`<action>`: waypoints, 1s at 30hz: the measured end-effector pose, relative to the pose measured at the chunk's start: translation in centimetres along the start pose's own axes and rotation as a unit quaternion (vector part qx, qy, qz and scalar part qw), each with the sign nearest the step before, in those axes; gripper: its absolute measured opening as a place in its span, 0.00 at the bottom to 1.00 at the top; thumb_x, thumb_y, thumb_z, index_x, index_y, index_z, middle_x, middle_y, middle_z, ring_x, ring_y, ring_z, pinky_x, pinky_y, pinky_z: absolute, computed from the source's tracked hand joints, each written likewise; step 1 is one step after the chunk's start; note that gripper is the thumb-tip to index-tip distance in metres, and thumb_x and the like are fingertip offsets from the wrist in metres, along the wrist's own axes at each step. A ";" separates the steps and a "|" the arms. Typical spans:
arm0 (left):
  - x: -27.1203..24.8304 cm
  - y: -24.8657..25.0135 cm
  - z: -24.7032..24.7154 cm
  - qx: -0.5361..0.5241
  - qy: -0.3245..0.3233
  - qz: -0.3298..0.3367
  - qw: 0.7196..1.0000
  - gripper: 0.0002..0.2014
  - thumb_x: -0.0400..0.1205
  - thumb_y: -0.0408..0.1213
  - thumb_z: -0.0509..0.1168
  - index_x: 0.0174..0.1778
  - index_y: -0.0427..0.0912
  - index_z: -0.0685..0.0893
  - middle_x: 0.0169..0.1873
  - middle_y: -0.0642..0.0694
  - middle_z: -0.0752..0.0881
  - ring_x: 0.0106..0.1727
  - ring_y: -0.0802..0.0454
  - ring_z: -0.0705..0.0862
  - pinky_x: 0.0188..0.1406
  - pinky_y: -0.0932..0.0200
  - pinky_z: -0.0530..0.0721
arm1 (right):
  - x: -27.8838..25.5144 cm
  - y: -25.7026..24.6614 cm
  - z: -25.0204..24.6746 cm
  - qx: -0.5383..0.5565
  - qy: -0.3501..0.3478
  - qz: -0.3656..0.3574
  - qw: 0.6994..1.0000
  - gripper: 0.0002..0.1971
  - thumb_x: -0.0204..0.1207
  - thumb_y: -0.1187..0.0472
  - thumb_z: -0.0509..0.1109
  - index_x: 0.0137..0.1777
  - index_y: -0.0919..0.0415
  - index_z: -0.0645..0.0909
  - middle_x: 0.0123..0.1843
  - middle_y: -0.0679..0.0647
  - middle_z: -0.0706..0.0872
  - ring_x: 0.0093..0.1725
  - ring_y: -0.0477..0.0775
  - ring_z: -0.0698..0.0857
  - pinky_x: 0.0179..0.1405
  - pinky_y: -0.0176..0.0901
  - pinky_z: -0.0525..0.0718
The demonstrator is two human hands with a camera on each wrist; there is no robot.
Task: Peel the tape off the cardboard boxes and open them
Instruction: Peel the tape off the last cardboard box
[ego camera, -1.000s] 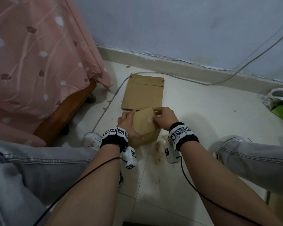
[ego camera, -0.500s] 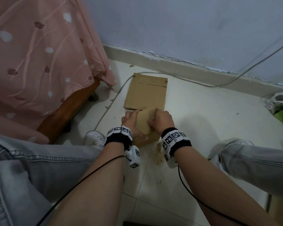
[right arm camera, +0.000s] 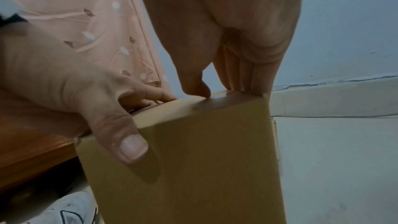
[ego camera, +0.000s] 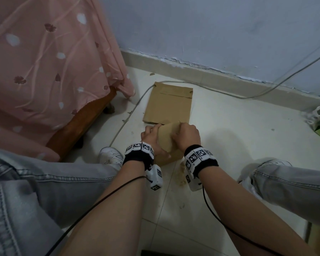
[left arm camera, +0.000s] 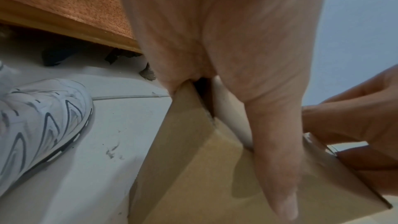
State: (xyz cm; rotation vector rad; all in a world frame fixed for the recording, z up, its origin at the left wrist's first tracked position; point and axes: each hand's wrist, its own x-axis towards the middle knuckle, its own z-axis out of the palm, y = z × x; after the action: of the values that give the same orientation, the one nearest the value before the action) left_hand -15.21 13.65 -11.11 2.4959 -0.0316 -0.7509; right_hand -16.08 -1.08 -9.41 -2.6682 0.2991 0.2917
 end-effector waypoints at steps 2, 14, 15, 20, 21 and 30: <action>0.0 0.1 0.0 0.006 -0.001 0.000 1.000 0.60 0.60 0.46 0.85 0.82 0.60 0.53 0.78 0.46 0.56 0.80 0.39 0.57 0.75 0.43 0.70 | 0.3 0.0 0.1 -0.002 0.011 0.005 1.000 0.11 0.78 0.62 0.65 0.56 0.65 0.82 0.52 0.62 0.87 0.54 0.66 0.85 0.48 0.48 0.82; 0.3 0.3 0.3 -0.007 0.010 -0.010 1.000 0.60 0.59 0.46 0.86 0.82 0.61 0.54 0.78 0.46 0.56 0.79 0.38 0.58 0.74 0.42 0.72 | 0.2 0.6 -1.5 0.034 -0.030 -0.018 0.999 0.23 0.79 0.55 0.68 0.72 0.61 0.78 0.63 0.63 0.86 0.62 0.65 0.84 0.62 0.51 0.83; 0.3 0.3 0.3 -0.007 0.010 -0.010 1.000 0.60 0.59 0.46 0.86 0.82 0.61 0.54 0.78 0.46 0.56 0.79 0.38 0.58 0.74 0.42 0.72 | 0.0 0.5 -1.3 0.019 -0.027 -0.016 0.999 0.22 0.78 0.56 0.68 0.71 0.61 0.79 0.61 0.63 0.86 0.61 0.65 0.84 0.60 0.51 0.83; 0.4 0.3 0.4 -0.006 0.011 -0.010 1.000 0.60 0.59 0.46 0.85 0.82 0.60 0.54 0.78 0.45 0.57 0.79 0.38 0.58 0.74 0.43 0.71 | -0.3 0.0 -0.6 -0.017 -0.005 -0.011 1.000 0.15 0.75 0.60 0.66 0.62 0.60 0.80 0.52 0.62 0.88 0.52 0.66 0.85 0.48 0.49 0.83; 0.4 0.3 0.4 -0.003 0.010 -0.010 1.000 0.60 0.59 0.46 0.85 0.82 0.60 0.54 0.78 0.45 0.56 0.79 0.38 0.58 0.74 0.42 0.71 | -0.3 -0.2 -0.6 -0.024 -0.004 -0.011 1.000 0.15 0.75 0.62 0.65 0.61 0.60 0.80 0.52 0.62 0.88 0.52 0.66 0.85 0.48 0.49 0.83; 0.6 0.1 0.5 -0.005 0.008 -0.010 1.000 0.59 0.60 0.45 0.85 0.82 0.61 0.54 0.76 0.45 0.57 0.78 0.37 0.58 0.73 0.41 0.72 | -0.2 0.4 -0.1 -0.038 0.024 -0.011 0.999 0.15 0.77 0.70 0.57 0.59 0.62 0.80 0.52 0.63 0.87 0.53 0.67 0.85 0.46 0.49 0.81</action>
State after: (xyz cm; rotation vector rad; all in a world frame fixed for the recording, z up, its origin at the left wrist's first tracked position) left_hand -14.99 13.21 -11.73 2.4950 0.0028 -0.7372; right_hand -16.35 -1.45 -9.42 -2.7548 0.2794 0.2356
